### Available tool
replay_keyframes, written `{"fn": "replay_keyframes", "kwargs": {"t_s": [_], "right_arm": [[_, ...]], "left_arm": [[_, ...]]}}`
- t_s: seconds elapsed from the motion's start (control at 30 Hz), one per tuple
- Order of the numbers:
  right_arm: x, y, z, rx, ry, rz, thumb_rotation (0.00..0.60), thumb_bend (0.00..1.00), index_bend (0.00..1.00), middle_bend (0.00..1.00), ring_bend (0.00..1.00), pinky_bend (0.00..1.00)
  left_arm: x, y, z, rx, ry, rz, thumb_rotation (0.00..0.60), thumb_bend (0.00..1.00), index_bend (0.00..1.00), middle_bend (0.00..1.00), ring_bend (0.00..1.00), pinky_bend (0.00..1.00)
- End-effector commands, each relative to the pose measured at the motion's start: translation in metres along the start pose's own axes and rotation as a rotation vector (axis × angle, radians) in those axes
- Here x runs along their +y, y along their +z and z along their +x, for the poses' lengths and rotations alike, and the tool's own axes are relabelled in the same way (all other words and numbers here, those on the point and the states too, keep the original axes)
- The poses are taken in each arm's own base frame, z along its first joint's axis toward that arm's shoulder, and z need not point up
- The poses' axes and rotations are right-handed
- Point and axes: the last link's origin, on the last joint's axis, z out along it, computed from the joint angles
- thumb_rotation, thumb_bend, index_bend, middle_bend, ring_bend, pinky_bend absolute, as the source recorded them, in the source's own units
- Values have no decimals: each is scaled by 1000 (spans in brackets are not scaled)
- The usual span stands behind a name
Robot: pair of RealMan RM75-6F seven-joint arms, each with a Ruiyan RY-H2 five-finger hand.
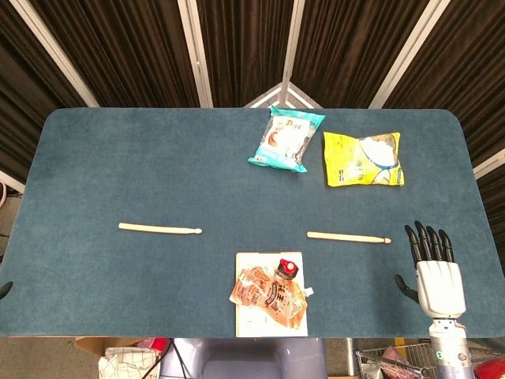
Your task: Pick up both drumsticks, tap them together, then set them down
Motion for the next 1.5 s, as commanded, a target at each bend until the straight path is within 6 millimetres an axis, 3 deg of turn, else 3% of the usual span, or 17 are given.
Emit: {"fn": "replay_keyframes", "kwargs": {"t_s": [0.03, 0.53, 0.67, 0.87, 1.1, 1.5], "right_arm": [[0, -2, -1, -5, -1, 0, 600, 247, 18, 14, 25, 0], [-10, 2, -5, -24, 104, 15, 600, 247, 127, 119, 85, 0], [-26, 20, -5, -42, 163, 54, 600, 247, 144, 133, 94, 0], [-49, 74, -6, -130, 149, 81, 600, 246, 175, 177, 120, 0], [-62, 117, -31, -247, 128, 25, 600, 322, 249, 273, 176, 0], [-64, 131, -78, -327, 47, -53, 600, 330, 306, 307, 195, 0]], "left_arm": [[2, -1, 0, -2, 5, -5, 600, 183, 12, 0, 0, 0], [7, -9, 1, 9, 3, -22, 600, 183, 12, 0, 0, 0], [5, -8, 2, 7, -2, -12, 600, 183, 12, 0, 0, 0], [4, -5, 2, 9, 1, -2, 600, 183, 12, 0, 0, 0], [4, -2, -2, -7, 19, 9, 600, 185, 12, 0, 0, 0], [3, -1, -2, -4, 27, 30, 600, 186, 13, 0, 0, 0]]}}
